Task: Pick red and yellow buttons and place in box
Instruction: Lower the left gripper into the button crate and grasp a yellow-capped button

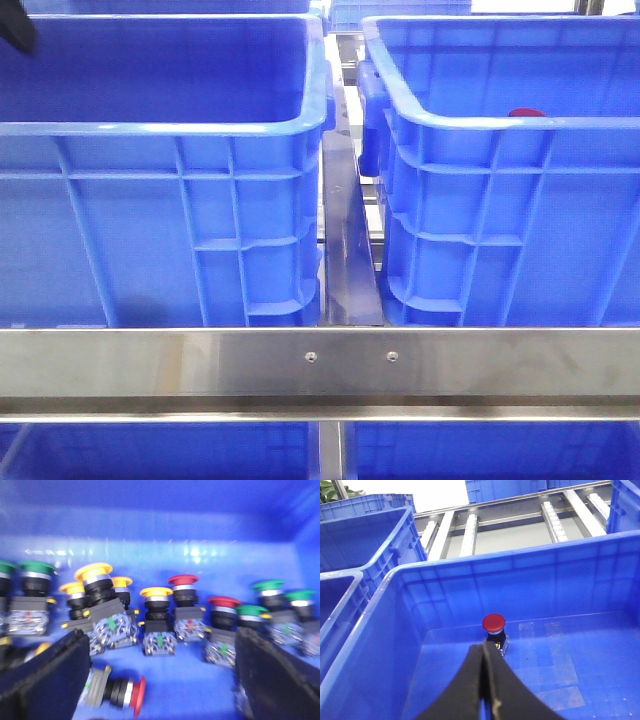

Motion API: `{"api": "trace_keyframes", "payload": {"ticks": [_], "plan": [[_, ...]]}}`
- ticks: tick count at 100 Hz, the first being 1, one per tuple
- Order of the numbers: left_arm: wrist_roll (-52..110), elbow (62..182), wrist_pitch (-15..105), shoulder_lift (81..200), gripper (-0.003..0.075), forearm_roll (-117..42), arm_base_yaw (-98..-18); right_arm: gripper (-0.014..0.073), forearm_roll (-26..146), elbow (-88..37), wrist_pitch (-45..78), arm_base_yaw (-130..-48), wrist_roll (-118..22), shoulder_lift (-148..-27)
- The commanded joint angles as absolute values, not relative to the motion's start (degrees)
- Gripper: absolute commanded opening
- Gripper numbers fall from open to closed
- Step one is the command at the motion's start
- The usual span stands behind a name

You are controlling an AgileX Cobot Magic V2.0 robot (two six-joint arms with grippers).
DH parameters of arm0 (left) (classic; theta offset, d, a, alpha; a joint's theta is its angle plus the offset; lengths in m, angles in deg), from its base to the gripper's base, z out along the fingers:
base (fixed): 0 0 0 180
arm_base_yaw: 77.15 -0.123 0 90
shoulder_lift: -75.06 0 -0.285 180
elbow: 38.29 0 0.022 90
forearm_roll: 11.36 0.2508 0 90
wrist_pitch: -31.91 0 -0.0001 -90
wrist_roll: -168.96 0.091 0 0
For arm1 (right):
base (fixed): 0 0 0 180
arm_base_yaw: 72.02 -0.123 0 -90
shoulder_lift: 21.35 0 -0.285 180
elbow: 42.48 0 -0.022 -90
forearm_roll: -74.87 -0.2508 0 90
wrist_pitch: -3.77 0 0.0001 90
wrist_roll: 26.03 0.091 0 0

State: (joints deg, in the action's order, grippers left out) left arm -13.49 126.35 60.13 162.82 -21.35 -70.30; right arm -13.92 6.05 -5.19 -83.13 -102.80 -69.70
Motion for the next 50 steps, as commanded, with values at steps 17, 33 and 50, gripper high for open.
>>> {"api": "trace_keyframes", "payload": {"ticks": [17, 33, 50], "plan": [[-16.76, 132.21, 54.91, 170.52, 0.0555, -21.43, -72.94, -0.0067, -13.25, 4.43, -4.35, -82.89, -103.48, -69.38], [-16.85, 132.36, 53.76, 173.09, 0.0555, -21.43, -74.58, -0.0067, -13.25, 4.43, -3.49, -82.89, -103.48, -69.38], [-16.85, 132.36, 53.01, 175.69, 0.0555, -21.1, -74.73, -0.0067, -13.25, 4.43, -3.02, -82.89, -103.48, -69.38]]}}
